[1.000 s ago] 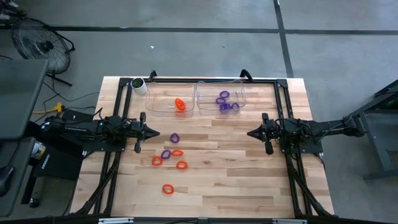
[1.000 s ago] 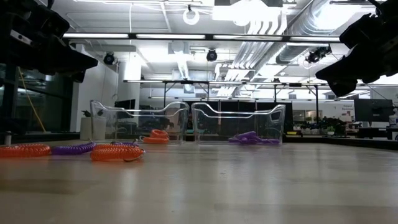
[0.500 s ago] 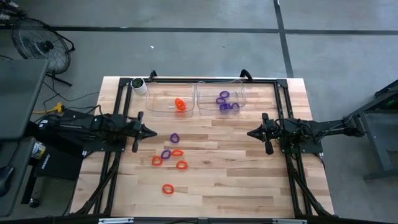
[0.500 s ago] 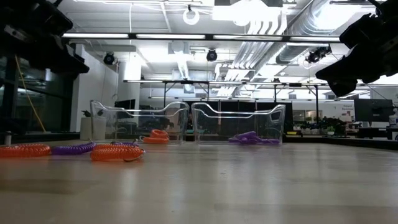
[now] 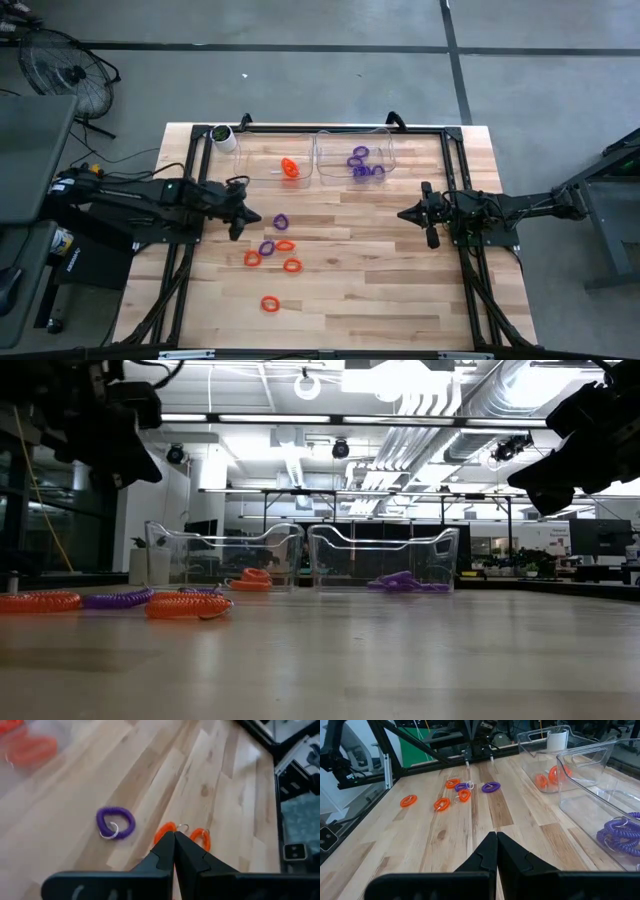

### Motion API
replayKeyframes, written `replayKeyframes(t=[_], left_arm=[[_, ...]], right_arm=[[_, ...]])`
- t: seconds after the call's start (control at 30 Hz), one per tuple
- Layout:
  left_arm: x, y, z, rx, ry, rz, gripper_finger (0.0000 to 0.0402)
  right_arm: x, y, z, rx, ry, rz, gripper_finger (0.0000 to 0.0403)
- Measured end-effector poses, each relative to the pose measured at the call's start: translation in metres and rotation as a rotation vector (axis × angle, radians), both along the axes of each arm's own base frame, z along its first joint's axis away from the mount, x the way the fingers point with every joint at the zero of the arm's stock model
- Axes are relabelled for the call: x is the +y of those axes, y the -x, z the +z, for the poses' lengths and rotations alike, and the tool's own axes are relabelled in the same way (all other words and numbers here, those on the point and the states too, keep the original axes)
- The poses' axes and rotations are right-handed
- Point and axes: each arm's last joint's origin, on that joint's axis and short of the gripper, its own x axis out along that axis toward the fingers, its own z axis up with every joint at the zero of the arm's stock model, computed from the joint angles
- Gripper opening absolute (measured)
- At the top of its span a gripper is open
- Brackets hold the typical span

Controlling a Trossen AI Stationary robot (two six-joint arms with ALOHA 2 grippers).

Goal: Sort spring keychains
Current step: Put the orange spring keychain into the left bin

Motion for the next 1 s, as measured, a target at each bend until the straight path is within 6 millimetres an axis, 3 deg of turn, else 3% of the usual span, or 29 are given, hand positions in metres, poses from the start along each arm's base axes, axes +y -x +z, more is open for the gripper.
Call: replayKeyframes(t=[0.27, 0.5, 0.77, 1.0], left_arm=[[-0.004, -0.017, 0.018, 0.194, 0.115, -0.024, 0.0003], [-0.005, -0.026, 0.028, 0.466, 0.203, 0.081, 0.0003], [-0.011, -0.033, 0.016, 0.653, 0.297, 0.144, 0.0003], [-0.028, -0.041, 0.001, 0.740, 0.203, 0.068, 0.0003]], right_arm=[[0.000, 0.000, 0.000, 0.000, 0.000, 0.000, 0.0000], [0.000, 0.000, 0.000, 0.000, 0.000, 0.000, 0.0000], [0.000, 0.000, 0.000, 0.000, 0.000, 0.000, 0.0000], [0.000, 0.000, 0.000, -0.001, 0.000, 0.000, 0.0000]])
